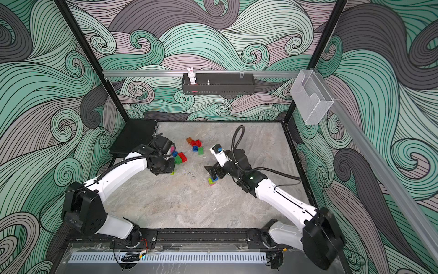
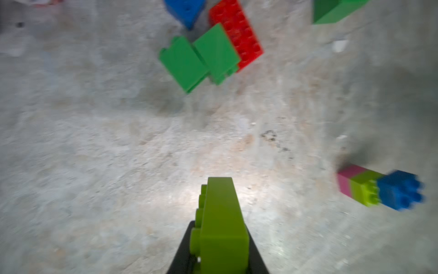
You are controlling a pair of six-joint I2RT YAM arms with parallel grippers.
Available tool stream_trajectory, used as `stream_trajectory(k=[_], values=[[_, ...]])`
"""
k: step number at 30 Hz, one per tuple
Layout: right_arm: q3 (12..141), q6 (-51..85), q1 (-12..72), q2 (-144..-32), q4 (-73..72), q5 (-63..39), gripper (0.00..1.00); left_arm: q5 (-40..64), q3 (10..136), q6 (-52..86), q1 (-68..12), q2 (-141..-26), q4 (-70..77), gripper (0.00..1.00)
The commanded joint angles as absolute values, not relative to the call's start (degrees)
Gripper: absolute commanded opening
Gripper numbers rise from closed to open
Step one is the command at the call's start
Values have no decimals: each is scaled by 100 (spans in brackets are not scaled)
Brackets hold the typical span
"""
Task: Assemble the number 4 with lego
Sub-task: Place the lego brick at the center of the board.
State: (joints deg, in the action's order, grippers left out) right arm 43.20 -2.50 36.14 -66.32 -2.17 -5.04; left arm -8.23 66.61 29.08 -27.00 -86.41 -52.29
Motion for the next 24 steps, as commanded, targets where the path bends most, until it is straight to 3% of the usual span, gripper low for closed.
stream_trajectory(k=[1, 4, 9, 17, 18, 21, 24], values=[[4353, 791, 3350, -6556, 668, 1194, 98, -2761, 6736, 3612, -3192, -9365, -6271, 0], [4415, 1176, 3086, -6587, 1312, 1233, 99, -3300, 7046, 4121, -3581, -10261, -6785, 0], [4217, 1230, 3028, -6371, 1139, 1117, 99, -4052, 8061, 4725, -4047, -11715, -7791, 0], [4114, 993, 3006, -6109, 1166, 1327, 99, -3244, 8571, 4260, -4151, -12119, -7209, 11], [4113, 993, 3006, -6100, 1186, 1327, 99, -3195, 8663, 4202, -4138, -12140, -7181, 19], [4113, 1027, 3006, -6100, 1243, 1343, 98, -3087, 8923, 4023, -4124, -12199, -7158, 54], [4122, 1089, 3001, -6054, 1292, 1481, 99, -2801, 9073, 3717, -4092, -12094, -6978, 70]])
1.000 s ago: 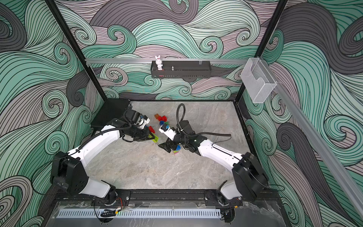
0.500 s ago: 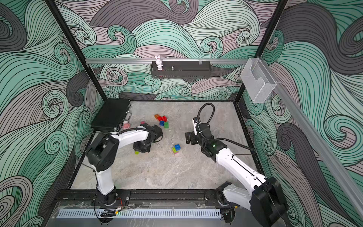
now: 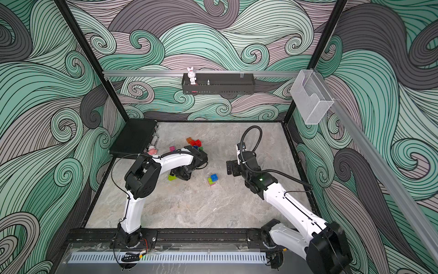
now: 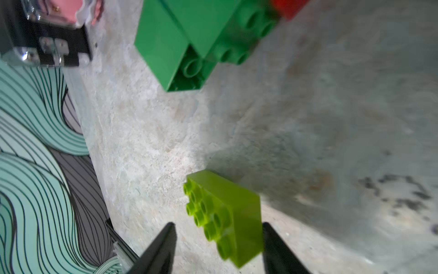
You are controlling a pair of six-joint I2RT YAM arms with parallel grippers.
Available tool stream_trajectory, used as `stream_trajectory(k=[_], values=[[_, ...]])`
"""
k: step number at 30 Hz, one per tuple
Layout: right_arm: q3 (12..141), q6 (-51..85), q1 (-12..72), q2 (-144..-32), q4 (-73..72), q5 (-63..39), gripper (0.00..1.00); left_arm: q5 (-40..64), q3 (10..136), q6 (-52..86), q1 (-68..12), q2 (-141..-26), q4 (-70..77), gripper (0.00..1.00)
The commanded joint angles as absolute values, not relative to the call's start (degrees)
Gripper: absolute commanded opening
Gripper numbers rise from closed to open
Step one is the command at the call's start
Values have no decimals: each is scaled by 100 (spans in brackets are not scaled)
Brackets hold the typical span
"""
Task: Assemble the number 4 with lego
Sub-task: Place the lego brick at the center of the board, then pick up the lego brick from the center of the board.
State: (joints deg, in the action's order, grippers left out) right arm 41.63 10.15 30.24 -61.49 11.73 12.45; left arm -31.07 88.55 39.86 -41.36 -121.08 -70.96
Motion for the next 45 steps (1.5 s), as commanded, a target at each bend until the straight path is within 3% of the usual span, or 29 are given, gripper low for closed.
stream_trajectory(k=[1, 6, 11, 12, 14, 20, 35, 45], values=[[4114, 1090, 3001, -6035, 1302, 1525, 99, -2657, 9096, 3621, -4061, -12031, -6887, 71], [4087, 1073, 3006, -5916, 1288, 1659, 99, -1229, 8647, 2761, -3674, -11131, -5694, 77], [4119, 1076, 3005, -5871, 1345, 1657, 99, 151, 7840, 2249, -2759, -10452, -4534, 84], [4126, 1078, 3008, -5871, 1354, 1631, 99, 249, 7739, 2252, -2558, -10380, -4434, 93], [4147, 1094, 3006, -5862, 1387, 1609, 99, 419, 7527, 2281, -2241, -10212, -4214, 98], [4229, 1024, 3006, -5832, 1500, 1518, 99, 1749, 6449, 2611, -1591, -9737, -2517, 99], [4236, 912, 3001, -5539, 1654, 1516, 99, 1492, 5079, 3204, -1592, -9490, -1504, 99], [4179, 948, 3006, -5640, 1411, 1388, 99, 2309, 4282, 3681, -1884, -9033, -1254, 99]])
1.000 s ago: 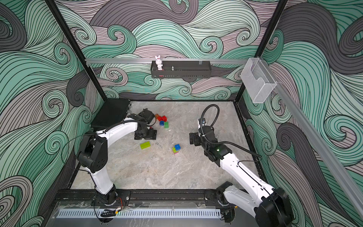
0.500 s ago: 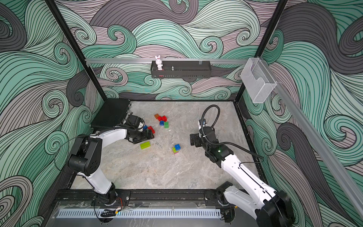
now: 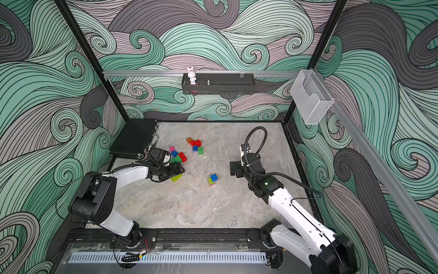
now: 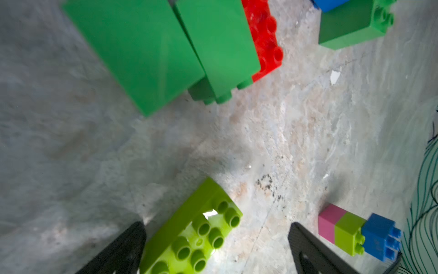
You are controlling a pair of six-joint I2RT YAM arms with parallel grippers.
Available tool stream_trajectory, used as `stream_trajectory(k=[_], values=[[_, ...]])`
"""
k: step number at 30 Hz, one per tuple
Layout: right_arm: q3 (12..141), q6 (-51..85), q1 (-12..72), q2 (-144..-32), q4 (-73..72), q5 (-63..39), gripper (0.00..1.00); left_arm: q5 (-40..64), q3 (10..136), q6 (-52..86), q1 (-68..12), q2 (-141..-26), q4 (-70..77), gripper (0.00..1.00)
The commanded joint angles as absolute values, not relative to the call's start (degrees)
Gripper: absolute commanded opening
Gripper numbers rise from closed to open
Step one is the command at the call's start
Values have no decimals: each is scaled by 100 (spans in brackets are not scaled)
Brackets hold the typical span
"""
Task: Assemble the number 4 with lego
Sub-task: Pick up the lego brick from the center of the board.
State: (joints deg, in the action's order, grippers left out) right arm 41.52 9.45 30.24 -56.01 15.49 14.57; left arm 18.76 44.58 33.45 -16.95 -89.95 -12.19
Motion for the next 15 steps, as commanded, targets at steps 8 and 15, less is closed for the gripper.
stream_trajectory(k=[8, 15], values=[[4161, 1037, 3006, -5779, 1252, 1306, 99, 1624, 4039, 3698, -2646, -8590, -1382, 99], [4174, 1085, 3006, -5945, 1141, 1198, 99, -33, 3936, 3045, -3433, -7983, -1508, 96]])
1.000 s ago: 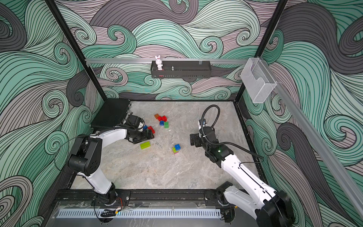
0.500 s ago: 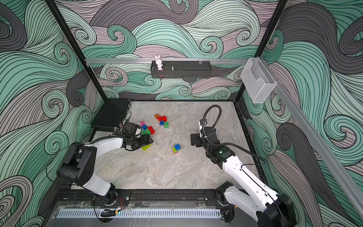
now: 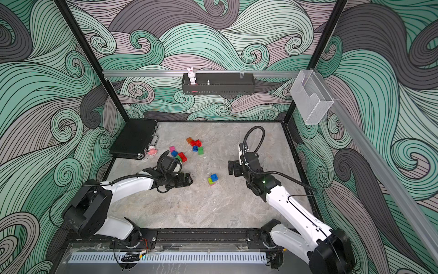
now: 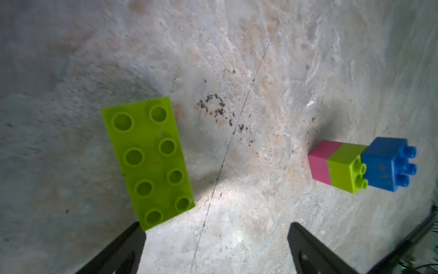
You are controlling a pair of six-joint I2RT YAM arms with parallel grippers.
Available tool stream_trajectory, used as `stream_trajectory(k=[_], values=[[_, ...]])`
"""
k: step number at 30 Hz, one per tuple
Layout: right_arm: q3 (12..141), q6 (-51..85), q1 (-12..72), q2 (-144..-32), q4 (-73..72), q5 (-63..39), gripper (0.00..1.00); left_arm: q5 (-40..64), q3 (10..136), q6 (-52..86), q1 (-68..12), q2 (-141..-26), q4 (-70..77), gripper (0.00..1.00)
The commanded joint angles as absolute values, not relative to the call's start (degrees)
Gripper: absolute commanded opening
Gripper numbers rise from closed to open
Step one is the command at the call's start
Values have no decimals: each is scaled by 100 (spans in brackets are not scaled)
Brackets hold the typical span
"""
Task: Assemble the number 4 with lego
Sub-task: Pick up the lego brick from the center of the board.
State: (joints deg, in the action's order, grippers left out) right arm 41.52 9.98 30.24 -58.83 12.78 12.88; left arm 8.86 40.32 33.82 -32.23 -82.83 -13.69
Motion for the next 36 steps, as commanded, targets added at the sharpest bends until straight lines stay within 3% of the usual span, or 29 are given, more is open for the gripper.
stream_trajectory(k=[1, 10, 14, 18, 22, 31, 36], values=[[4190, 1096, 3006, -5969, 1135, 1188, 99, -205, 3873, 2977, -3505, -7921, -1447, 95], [4254, 1116, 3006, -6062, 1095, 1131, 99, -1123, 3634, 2943, -3592, -7823, -1386, 88], [4271, 1194, 3006, -6117, 1067, 1099, 99, -937, 3846, 3048, -3589, -8317, -1183, 85], [4298, 1209, 3006, -6106, 1124, 1098, 99, -945, 4127, 3118, -3595, -8821, -1194, 76], [4255, 1156, 3001, -6023, 1140, 1189, 99, -1181, 4250, 3238, -3601, -8987, -1350, 58], [4225, 1164, 3006, -6098, 1054, 1160, 99, -1504, 4249, 3070, -3603, -8955, -1492, 41], [4228, 1143, 3006, -6126, 1047, 1156, 99, -1606, 4254, 2791, -3604, -9071, -1408, 39]])
